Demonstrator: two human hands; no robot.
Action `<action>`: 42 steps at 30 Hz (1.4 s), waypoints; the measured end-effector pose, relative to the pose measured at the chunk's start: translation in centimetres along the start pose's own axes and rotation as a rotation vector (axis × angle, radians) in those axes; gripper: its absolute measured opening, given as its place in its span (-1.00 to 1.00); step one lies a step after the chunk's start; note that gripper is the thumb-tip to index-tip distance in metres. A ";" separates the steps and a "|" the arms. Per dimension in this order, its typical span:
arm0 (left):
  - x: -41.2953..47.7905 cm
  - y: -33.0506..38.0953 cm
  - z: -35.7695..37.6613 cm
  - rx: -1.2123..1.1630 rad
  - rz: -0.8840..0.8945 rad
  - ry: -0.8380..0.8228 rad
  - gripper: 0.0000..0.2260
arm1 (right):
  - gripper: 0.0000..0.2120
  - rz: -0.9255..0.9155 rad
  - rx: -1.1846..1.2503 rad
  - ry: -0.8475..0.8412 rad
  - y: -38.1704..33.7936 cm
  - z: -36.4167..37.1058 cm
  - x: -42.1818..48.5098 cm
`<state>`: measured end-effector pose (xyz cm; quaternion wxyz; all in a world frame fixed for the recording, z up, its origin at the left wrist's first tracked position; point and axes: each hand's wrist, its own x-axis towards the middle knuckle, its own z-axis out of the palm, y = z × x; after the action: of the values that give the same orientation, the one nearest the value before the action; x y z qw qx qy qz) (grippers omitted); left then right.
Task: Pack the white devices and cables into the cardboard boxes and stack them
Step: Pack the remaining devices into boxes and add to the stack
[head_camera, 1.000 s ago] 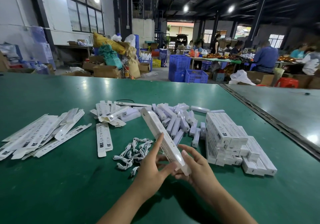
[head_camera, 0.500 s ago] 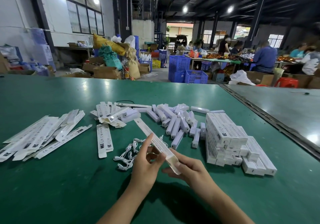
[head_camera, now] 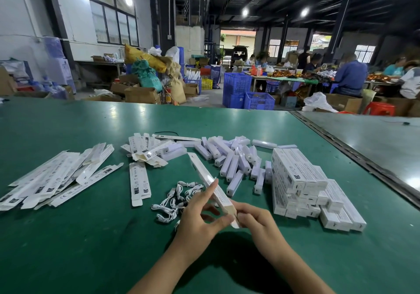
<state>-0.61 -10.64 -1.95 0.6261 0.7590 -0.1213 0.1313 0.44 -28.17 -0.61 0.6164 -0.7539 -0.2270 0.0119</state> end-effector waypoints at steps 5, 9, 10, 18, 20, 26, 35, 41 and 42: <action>0.0 0.5 -0.3 -0.152 -0.067 -0.106 -0.43 | -0.65 -0.043 0.079 -0.033 0.0 -0.3 -0.5; 0.0 0.9 -0.6 -0.169 -0.085 -0.167 -0.46 | -0.64 -0.034 0.116 -0.006 0.0 -0.5 -0.5; 0.0 0.9 -0.7 -0.159 -0.087 -0.187 -0.47 | -0.65 -0.032 0.101 -0.002 0.0 -0.5 -0.5; 0.0 0.4 -0.9 -0.089 -0.103 -0.278 -0.50 | -0.65 -0.057 0.012 0.052 0.0 -0.4 -0.7; 0.0 0.2 -1.0 -0.060 -0.101 -0.275 -0.48 | -0.67 -0.073 -0.035 0.069 0.1 -0.4 -0.8; -0.1 -0.5 -1.2 0.057 -0.065 -0.205 -0.57 | -0.76 -0.164 -0.267 0.031 0.0 -0.5 -0.9; 0.3 -0.3 -1.2 0.014 0.039 0.001 -0.66 | -0.65 -0.403 -0.654 -0.033 0.3 0.2 -0.8; 0.5 -0.3 -1.4 -0.021 0.051 -0.019 -0.62 | -0.85 -0.526 -0.637 0.091 -0.2 0.6 -0.7; 0.4 -0.3 -1.4 -0.011 0.058 -0.037 -0.61 | -0.87 -0.548 -0.638 0.106 -0.2 0.7 -0.7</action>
<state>-0.18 -9.20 -1.82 0.6238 0.7541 -0.1554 0.1345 -0.44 -27.73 -0.75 0.3435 -0.8182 -0.3793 -0.2621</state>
